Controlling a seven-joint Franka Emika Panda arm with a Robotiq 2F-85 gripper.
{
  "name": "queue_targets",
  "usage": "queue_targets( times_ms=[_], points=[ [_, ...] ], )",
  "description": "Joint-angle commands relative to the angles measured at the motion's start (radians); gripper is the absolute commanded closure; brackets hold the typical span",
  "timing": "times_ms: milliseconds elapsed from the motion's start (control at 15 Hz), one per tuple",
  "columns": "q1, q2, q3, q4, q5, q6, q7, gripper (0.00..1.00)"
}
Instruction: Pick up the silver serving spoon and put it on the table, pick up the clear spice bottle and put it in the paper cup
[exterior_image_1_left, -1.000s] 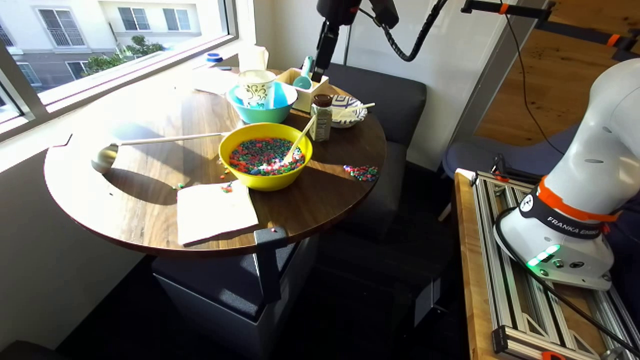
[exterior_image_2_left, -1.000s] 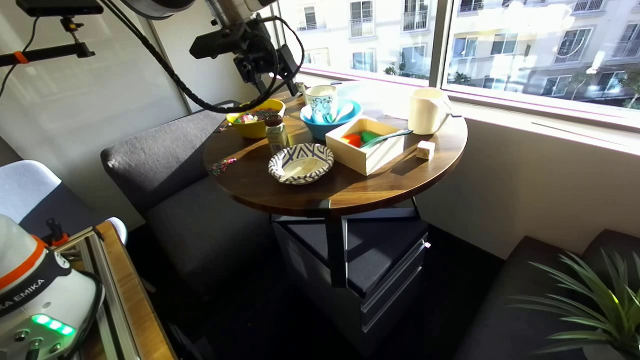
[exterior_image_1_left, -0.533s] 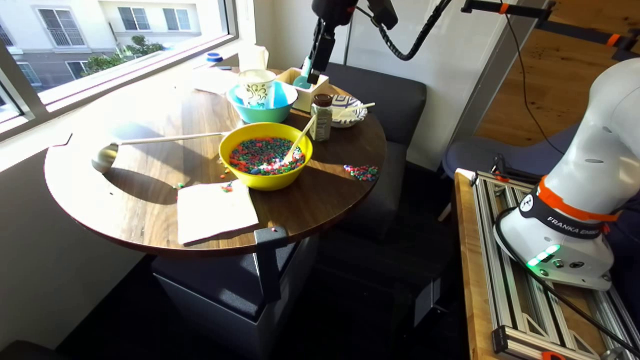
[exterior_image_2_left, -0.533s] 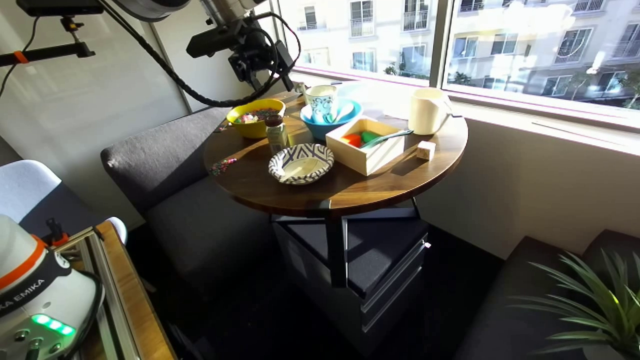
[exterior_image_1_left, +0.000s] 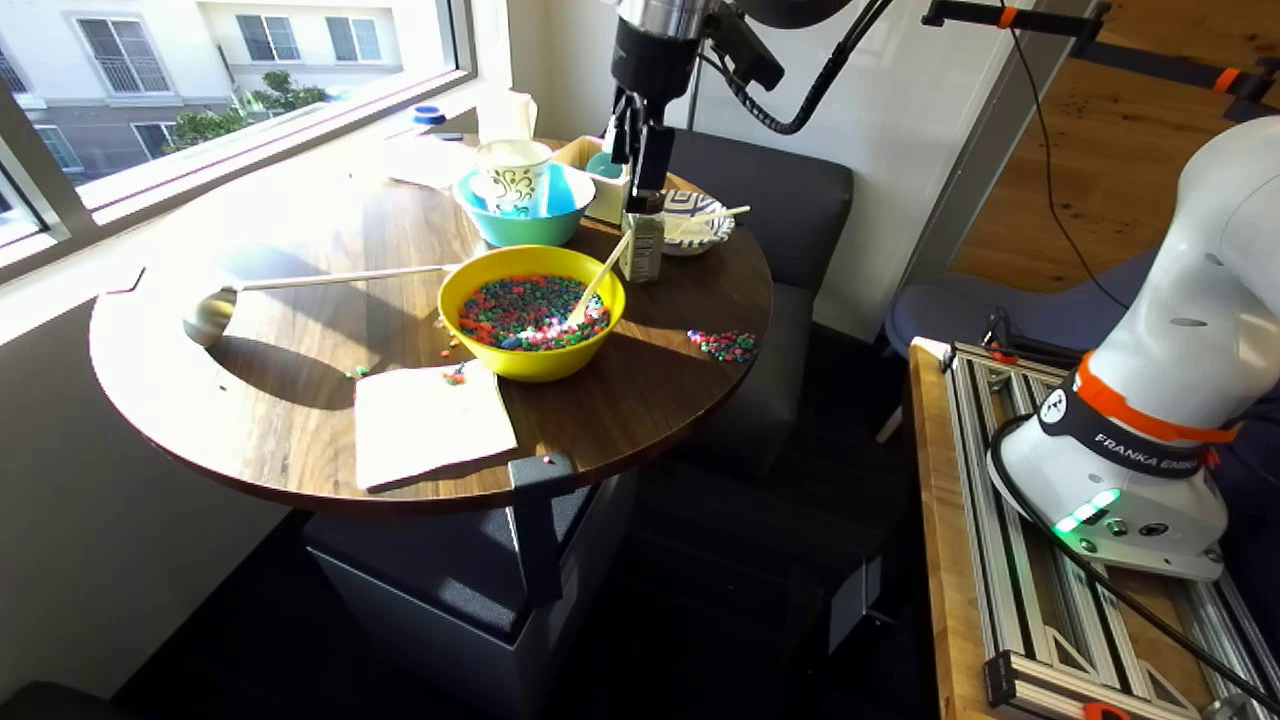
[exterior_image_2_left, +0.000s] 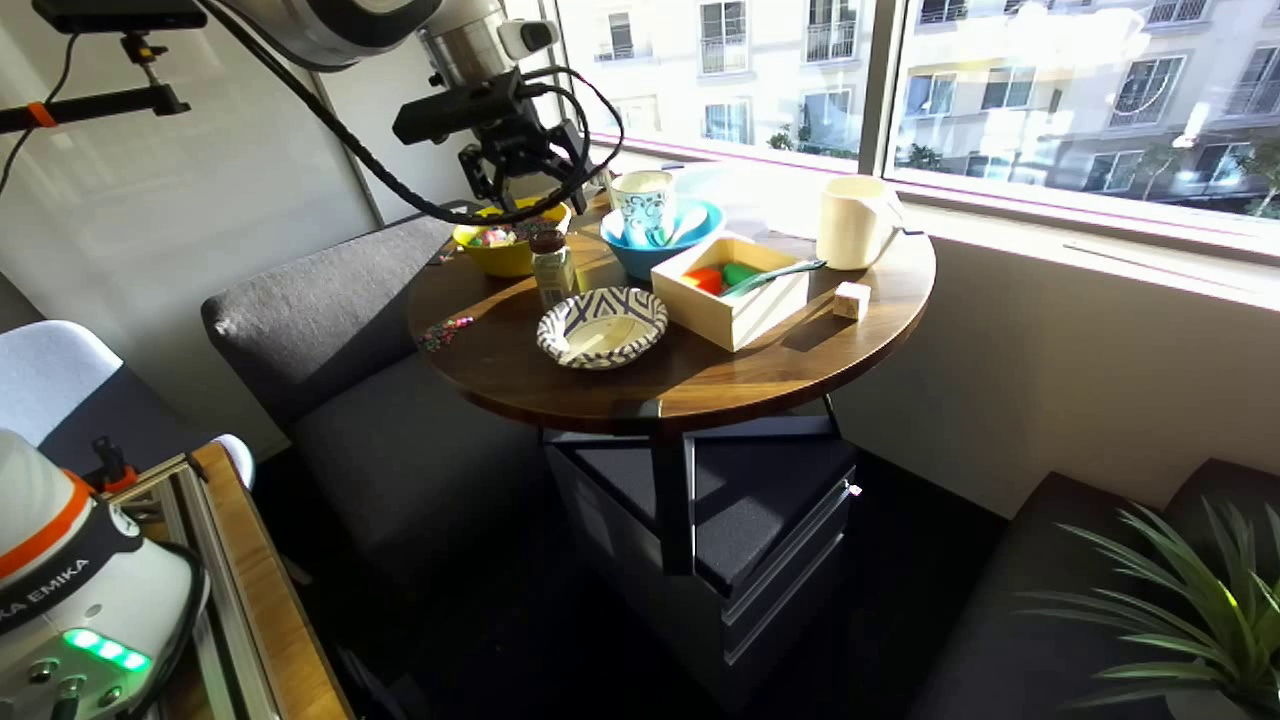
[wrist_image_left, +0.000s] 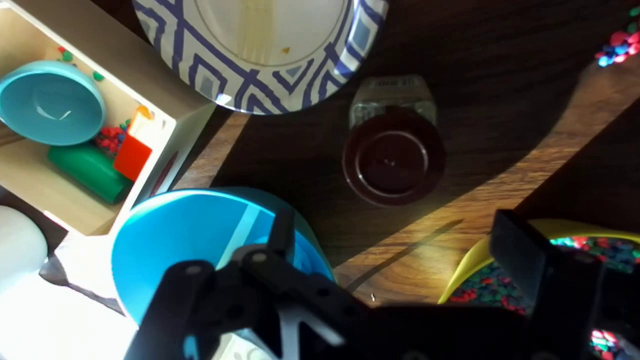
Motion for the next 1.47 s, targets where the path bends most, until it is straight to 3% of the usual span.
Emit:
queue_targets(
  times_ms=[0, 267, 333, 467, 667, 867, 1133, 1400],
  points=[
    [-0.021, 0.051, -0.008, 0.032, -0.001, -0.066, -0.063, 0.00],
    [-0.038, 0.078, -0.009, 0.044, 0.016, -0.142, -0.115, 0.00],
    [-0.039, 0.082, -0.005, 0.044, 0.037, -0.152, -0.139, 0.25],
    [-0.039, 0.088, 0.000, 0.045, 0.085, -0.157, -0.185, 0.32],
    [-0.040, 0.094, 0.006, 0.048, 0.160, -0.147, -0.251, 0.56],
    [-0.041, 0.100, 0.006, 0.061, 0.146, -0.148, -0.238, 0.76],
    [-0.031, 0.017, 0.011, 0.107, 0.089, -0.151, -0.159, 0.76],
    [-0.004, -0.003, 0.039, 0.267, -0.007, -0.167, -0.126, 0.76]
  ],
)
